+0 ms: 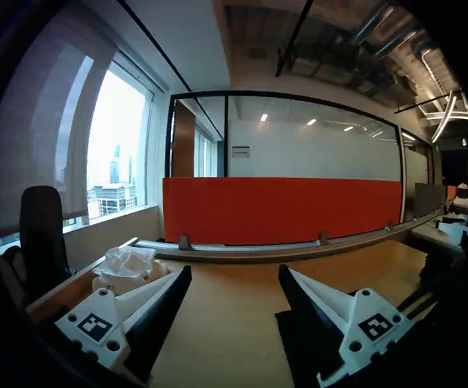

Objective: Fold towel

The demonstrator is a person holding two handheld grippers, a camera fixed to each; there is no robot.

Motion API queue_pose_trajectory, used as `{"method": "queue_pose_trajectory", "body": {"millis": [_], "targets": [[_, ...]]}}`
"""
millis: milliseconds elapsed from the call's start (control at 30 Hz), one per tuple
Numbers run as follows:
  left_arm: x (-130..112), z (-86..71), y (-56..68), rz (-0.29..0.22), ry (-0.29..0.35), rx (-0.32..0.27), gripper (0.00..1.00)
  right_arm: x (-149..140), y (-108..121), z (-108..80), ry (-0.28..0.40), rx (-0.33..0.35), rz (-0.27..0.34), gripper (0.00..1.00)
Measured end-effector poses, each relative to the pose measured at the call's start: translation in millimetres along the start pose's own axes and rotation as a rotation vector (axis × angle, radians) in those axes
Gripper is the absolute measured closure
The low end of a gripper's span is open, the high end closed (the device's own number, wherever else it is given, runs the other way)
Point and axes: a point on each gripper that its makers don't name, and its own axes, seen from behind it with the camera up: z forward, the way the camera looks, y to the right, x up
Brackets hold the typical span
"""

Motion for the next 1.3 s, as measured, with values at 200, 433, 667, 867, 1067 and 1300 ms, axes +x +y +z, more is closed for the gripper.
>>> {"method": "queue_pose_trajectory", "body": {"millis": [200,433,667,867,1067,1300], "targets": [[13.0,0.5,10.0,0.016,-0.015,-0.026,0.00,18.6,0.0,-0.3,0.001,0.010,0.001,0.00],[18.0,-2.0,22.1,0.049,-0.051,-0.075,0.00,33.0,0.2,0.2,-0.010,0.025,0.001,0.00],[13.8,-5.4,37.2,0.081,-0.092,-0.146,0.00,27.5,-12.9,0.0,-0.056,0.091,-0.047,0.00],[5.7,-8.0,44.3,0.098,-0.126,-0.195,0.00,24.0,-33.5,-2.9,-0.098,0.177,-0.105,0.00],[-2.1,-9.8,53.3,0.120,-0.159,-0.257,0.00,16.1,-57.0,-12.7,-0.152,0.294,-0.165,0.00],[-25.6,-18.4,71.6,0.144,-0.219,-0.343,0.00,-3.9,-76.2,-21.6,-0.225,0.402,-0.224,0.00]]}}
